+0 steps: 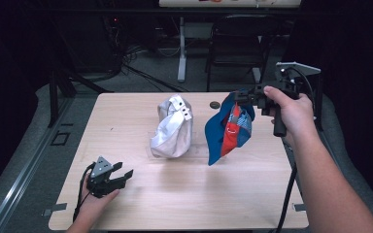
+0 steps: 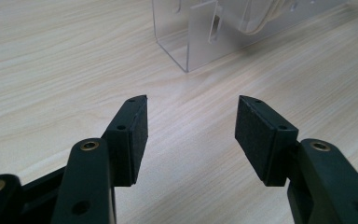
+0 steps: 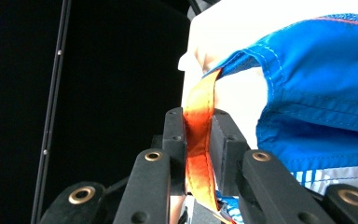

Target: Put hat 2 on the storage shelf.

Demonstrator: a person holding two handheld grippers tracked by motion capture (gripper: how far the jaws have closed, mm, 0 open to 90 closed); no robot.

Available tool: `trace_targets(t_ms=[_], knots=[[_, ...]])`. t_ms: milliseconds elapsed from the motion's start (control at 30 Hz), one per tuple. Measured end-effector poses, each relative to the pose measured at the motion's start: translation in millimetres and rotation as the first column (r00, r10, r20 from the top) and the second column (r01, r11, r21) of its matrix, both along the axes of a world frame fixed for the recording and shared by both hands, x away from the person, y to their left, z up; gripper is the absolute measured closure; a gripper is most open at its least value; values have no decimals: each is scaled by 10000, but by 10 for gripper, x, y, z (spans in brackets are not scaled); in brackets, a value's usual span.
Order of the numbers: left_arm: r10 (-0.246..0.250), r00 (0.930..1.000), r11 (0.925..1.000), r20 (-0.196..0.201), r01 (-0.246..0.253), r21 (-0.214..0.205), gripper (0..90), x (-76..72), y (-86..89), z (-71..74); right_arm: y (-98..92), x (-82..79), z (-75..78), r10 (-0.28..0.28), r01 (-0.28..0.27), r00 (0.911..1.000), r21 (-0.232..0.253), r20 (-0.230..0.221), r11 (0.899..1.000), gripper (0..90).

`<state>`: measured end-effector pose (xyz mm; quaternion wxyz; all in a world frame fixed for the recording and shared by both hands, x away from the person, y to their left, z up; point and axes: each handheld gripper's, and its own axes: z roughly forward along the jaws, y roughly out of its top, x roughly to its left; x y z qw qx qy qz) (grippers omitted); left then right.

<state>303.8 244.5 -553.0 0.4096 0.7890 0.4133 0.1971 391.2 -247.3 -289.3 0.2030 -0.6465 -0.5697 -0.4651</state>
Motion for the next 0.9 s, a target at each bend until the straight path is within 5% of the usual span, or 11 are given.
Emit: trace_targets(t_ms=[900], knots=[[12, 10000, 10000, 3, -12, -63, 447, 29, 15, -26, 72, 430, -153, -1046, 1039, 9939, -207, -342, 9944, 779]])
